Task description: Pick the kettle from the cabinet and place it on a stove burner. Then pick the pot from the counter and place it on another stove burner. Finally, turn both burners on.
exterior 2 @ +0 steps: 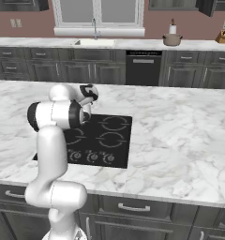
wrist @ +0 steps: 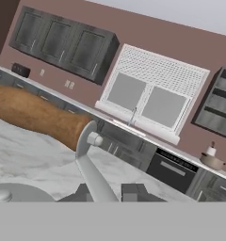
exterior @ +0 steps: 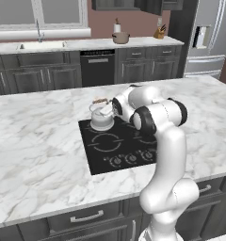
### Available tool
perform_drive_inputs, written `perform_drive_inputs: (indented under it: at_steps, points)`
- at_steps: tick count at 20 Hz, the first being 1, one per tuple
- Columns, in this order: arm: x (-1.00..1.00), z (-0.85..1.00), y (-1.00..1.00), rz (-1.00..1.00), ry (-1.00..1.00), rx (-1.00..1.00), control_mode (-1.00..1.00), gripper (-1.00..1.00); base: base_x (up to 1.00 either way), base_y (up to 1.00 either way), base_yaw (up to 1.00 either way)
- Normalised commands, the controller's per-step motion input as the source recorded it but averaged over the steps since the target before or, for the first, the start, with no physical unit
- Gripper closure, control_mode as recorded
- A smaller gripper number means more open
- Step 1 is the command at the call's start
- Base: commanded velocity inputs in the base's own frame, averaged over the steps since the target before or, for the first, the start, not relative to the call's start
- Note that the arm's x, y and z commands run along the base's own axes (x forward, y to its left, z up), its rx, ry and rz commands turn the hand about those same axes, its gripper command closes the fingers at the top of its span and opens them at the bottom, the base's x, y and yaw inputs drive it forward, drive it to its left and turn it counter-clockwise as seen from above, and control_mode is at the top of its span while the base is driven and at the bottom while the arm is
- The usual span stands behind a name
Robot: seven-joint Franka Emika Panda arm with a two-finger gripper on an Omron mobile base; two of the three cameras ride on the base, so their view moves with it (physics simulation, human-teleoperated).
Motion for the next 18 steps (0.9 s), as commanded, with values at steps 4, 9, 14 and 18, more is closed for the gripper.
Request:
perform_drive_inputs:
  at_steps: [4, 9, 14, 18]
  points:
    - [0.24, -0.15, 0.05, 0.0, 0.0, 0.0, -1.0, 1.0, 0.0, 0.0, 0.0]
    - [0.3, -0.16, 0.15, 0.0, 0.0, 0.0, -1.0, 1.0, 0.0, 0.0, 0.0]
    - [0.34, -0.17, 0.13, 0.0, 0.0, 0.0, -1.0, 1.0, 0.0, 0.0, 0.0]
    - [0.2, -0.19, 0.0, 0.0, 0.0, 0.0, -1.0, 1.0, 0.0, 0.0, 0.0]
